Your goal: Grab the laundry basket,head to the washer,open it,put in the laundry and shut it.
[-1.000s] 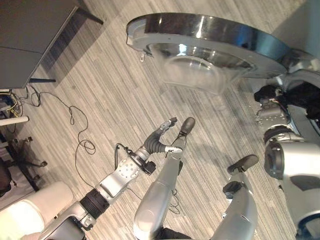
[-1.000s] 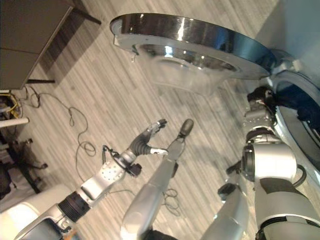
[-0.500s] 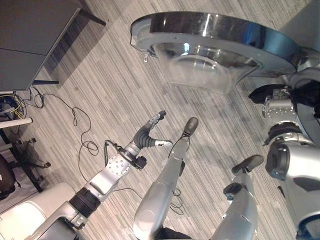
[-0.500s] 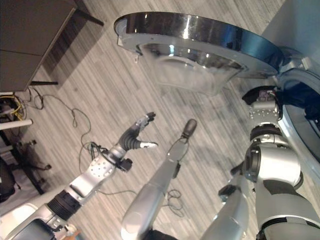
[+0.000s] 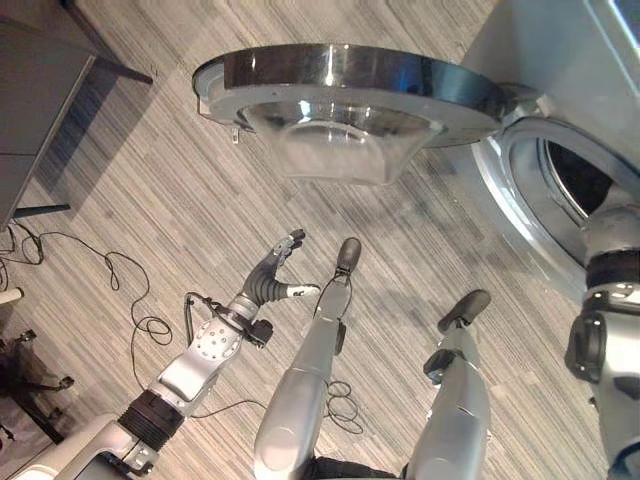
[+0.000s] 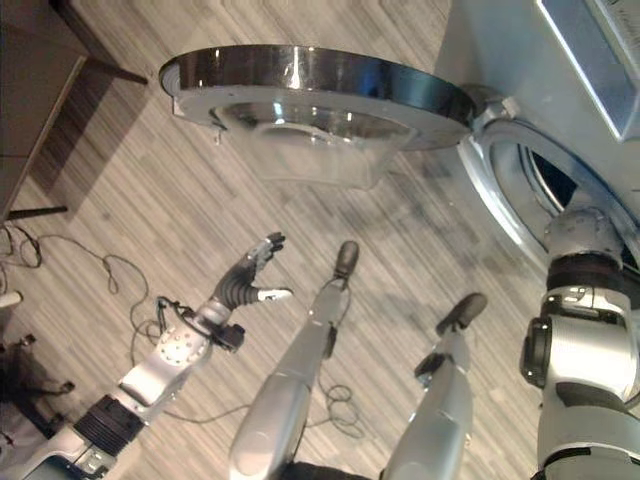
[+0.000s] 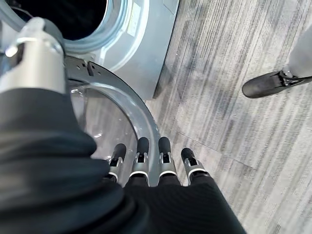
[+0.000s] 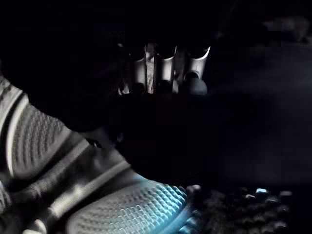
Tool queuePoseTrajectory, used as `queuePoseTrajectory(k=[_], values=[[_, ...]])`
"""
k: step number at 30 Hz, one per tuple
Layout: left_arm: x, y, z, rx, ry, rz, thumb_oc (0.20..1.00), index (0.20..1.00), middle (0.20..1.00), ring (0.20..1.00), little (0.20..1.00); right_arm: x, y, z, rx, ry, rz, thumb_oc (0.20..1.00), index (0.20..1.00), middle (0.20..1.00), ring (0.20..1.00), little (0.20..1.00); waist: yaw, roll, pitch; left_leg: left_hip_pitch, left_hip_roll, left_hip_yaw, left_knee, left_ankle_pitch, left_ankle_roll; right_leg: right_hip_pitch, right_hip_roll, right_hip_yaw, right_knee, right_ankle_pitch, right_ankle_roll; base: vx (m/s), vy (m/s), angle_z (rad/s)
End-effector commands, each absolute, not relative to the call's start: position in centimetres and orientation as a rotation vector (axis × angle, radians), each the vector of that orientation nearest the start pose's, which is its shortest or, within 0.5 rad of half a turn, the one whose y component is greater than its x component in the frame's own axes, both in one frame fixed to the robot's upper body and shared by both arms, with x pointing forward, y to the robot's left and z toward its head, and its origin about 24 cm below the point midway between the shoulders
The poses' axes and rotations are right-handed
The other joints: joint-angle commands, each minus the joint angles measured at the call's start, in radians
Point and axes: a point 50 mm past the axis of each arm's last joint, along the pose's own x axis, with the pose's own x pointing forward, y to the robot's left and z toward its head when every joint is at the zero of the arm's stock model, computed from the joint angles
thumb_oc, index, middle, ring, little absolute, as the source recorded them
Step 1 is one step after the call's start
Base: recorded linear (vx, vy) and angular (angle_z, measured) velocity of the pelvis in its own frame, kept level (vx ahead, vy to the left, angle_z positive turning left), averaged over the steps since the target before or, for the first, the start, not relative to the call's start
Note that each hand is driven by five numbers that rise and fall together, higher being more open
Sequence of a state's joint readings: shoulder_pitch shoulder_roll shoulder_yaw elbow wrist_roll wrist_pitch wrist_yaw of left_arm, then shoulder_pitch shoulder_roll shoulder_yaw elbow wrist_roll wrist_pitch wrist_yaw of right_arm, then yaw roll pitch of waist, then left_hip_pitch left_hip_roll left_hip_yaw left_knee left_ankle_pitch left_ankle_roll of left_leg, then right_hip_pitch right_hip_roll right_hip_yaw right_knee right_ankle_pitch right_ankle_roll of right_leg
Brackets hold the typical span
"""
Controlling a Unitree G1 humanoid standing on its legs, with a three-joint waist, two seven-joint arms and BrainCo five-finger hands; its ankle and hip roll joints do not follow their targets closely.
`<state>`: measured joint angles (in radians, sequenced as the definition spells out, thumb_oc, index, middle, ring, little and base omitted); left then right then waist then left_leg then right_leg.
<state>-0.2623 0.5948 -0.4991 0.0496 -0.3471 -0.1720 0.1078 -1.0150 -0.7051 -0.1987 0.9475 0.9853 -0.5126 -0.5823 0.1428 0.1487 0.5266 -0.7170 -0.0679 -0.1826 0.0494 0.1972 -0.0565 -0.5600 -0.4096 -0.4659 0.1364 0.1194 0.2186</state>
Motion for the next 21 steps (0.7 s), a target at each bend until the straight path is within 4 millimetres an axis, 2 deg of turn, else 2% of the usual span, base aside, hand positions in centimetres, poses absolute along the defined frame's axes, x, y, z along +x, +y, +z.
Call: queuePoseTrajectory(k=[1,3,4,5,6,8,9,10,11,12,14,15,16,17,18,19,21], values=[[27.0,15.0,8.5,0.229,-0.215,-0.346,1.000,1.000,1.000,1.000,1.000,28.2,-41.9,31.3,0.639,-0.902,-1.087,0.200,0.200,0.200,0.200,0.200,-0.003,0.008,-0.043,0.080,0.057,0.095,0.049,-0.207,-0.038,-0.001,0.049,0.046,0.088,-0.127,-0.010,0.00,-0.012,-0.04],[26.9,15.2,8.6,0.236,-0.221,-0.339,1.000,1.000,1.000,1.000,1.000,28.0,-42.4,31.5,0.616,-0.871,-1.121,0.200,0.200,0.200,0.200,0.200,0.003,0.012,-0.044,0.077,0.058,0.096,0.044,-0.203,-0.038,-0.012,0.048,0.049,0.091,-0.125,-0.009,0.00,-0.008,-0.02],[26.9,15.2,8.6,0.236,-0.222,-0.338,1.000,1.000,1.000,1.000,1.000,27.8,-43.1,31.1,0.596,-0.824,-1.173,0.272,0.272,0.272,0.272,0.272,0.006,0.014,-0.047,0.076,0.058,0.097,0.041,-0.201,-0.038,-0.017,0.047,0.051,0.093,-0.124,-0.009,0.00,0.000,0.00],[26.8,15.2,8.4,0.249,-0.211,-0.347,1.000,1.000,1.000,1.000,1.000,27.7,-44.2,29.8,0.495,-0.673,-1.270,0.953,0.953,0.953,0.953,0.953,0.016,0.012,-0.053,0.076,0.058,0.099,0.038,-0.196,-0.039,-0.021,0.046,0.051,0.093,-0.122,-0.010,0.00,0.000,0.00],[26.8,15.1,8.4,0.247,-0.211,-0.348,1.000,1.000,1.000,1.000,1.000,27.6,-44.2,30.1,0.490,-0.669,-1.272,1.000,1.000,1.000,1.000,1.000,0.017,0.014,-0.055,0.075,0.058,0.100,0.037,-0.196,-0.039,-0.022,0.046,0.052,0.092,-0.122,-0.010,0.00,0.000,0.00],[27.0,14.9,8.4,0.244,-0.206,-0.367,1.000,1.000,1.000,1.000,1.000,28.7,-44.3,28.8,0.461,-0.520,-1.226,1.000,1.000,1.000,1.000,1.000,0.020,0.014,-0.056,0.078,0.061,0.109,0.036,-0.195,-0.038,-0.024,0.046,0.057,0.088,-0.117,-0.011,0.00,0.000,0.00],[27.1,14.7,8.5,0.237,-0.210,-0.370,1.000,1.000,1.000,1.000,1.000,29.3,-44.0,28.4,0.496,-0.496,-1.198,1.000,1.000,1.000,1.000,1.000,0.019,0.015,-0.055,0.078,0.061,0.113,0.035,-0.195,-0.038,-0.024,0.046,0.058,0.085,-0.115,-0.011,0.00,0.000,0.00],[27.3,14.5,8.9,0.214,-0.222,-0.362,1.000,1.000,1.000,1.000,1.000,30.7,-42.7,27.8,0.580,-0.511,-1.115,1.000,1.000,1.000,1.000,1.000,0.013,0.017,-0.054,0.083,0.061,0.120,0.033,-0.193,-0.038,-0.019,0.049,0.061,0.071,-0.108,-0.009,0.01,0.005,-0.06],[27.4,14.6,8.9,0.215,-0.220,-0.359,1.000,1.000,1.000,1.000,1.000,30.8,-42.6,27.6,0.585,-0.513,-1.110,1.000,1.000,1.000,1.000,1.000,0.011,0.015,-0.053,0.085,0.062,0.121,0.033,-0.193,-0.038,-0.017,0.050,0.062,0.069,-0.106,-0.009,0.01,0.004,-0.09],[27.5,14.4,8.9,0.193,-0.219,-0.357,1.000,1.000,1.000,1.000,1.000,32.1,-41.2,26.7,0.681,-0.552,-1.022,1.000,1.000,1.000,1.000,1.000,0.008,0.016,-0.054,0.090,0.062,0.122,0.031,-0.194,-0.037,-0.011,0.052,0.063,0.060,-0.104,-0.010,0.00,-0.008,-0.09],[27.4,14.1,8.5,0.167,-0.200,-0.368,1.000,1.000,1.000,1.000,1.000,33.4,-39.0,25.3,0.850,-0.646,-0.882,1.000,1.000,1.000,1.000,1.000,0.006,0.010,-0.060,0.101,0.060,0.123,0.033,-0.199,-0.035,0.007,0.056,0.063,0.049,-0.101,-0.011,0.01,-0.004,-0.08],[27.4,13.8,8.1,0.161,-0.184,-0.391,1.000,1.000,1.000,1.000,1.000,34.5,-36.1,24.4,0.953,-0.737,-0.693,1.000,1.000,1.000,1.000,1.000,0.000,0.005,-0.060,0.110,0.059,0.123,0.044,-0.207,-0.032,0.022,0.060,0.064,0.043,-0.099,-0.013,0.00,0.010,-0.09],[27.3,13.9,8.0,0.165,-0.178,-0.391,1.000,1.000,1.000,1.000,1.000,34.5,-35.9,23.8,0.959,-0.737,-0.690,1.000,1.000,1.000,1.000,1.000,0.000,0.001,-0.062,0.112,0.059,0.123,0.046,-0.209,-0.032,0.025,0.060,0.064,0.042,-0.098,-0.013,0.01,0.022,-0.11],[27.2,13.8,7.7,0.165,-0.167,-0.405,1.000,1.000,1.000,1.000,1.000,34.7,-34.9,23.4,0.968,-0.757,-0.619,1.000,1.000,1.000,1.000,1.000,-0.002,-0.002,-0.061,0.115,0.058,0.122,0.053,-0.213,-0.030,0.030,0.061,0.065,0.040,-0.097,-0.014,0.00,0.018,-0.11],[26.6,14.1,6.5,0.180,-0.116,-0.434,1.000,1.000,1.000,1.000,1.000,34.7,-32.7,21.3,0.978,-0.770,-0.476,1.000,1.000,1.000,1.000,1.000,-0.010,-0.016,-0.061,0.122,0.060,0.122,0.072,-0.225,-0.026,0.045,0.063,0.065,0.039,-0.093,-0.016,0.00,0.019,-0.07],[26.5,14.2,6.4,0.182,-0.110,-0.435,1.000,1.000,1.000,1.000,1.000,34.6,-32.6,20.9,0.983,-0.767,-0.475,1.000,1.000,1.000,1.000,1.000,-0.010,-0.020,-0.064,0.123,0.060,0.122,0.075,-0.226,-0.026,0.047,0.063,0.065,0.039,-0.093,-0.016,-0.01,0.036,-0.04],[25.9,14.9,4.8,0.181,-0.037,-0.445,1.000,1.000,1.000,1.000,1.000,33.9,-30.7,17.3,0.978,-0.720,-0.405,1.000,1.000,1.000,1.000,1.000,-0.030,-0.040,-0.067,0.129,0.063,0.126,0.101,-0.240,-0.021,0.066,0.064,0.068,0.038,-0.088,-0.016,-0.02,0.067,-0.14]])
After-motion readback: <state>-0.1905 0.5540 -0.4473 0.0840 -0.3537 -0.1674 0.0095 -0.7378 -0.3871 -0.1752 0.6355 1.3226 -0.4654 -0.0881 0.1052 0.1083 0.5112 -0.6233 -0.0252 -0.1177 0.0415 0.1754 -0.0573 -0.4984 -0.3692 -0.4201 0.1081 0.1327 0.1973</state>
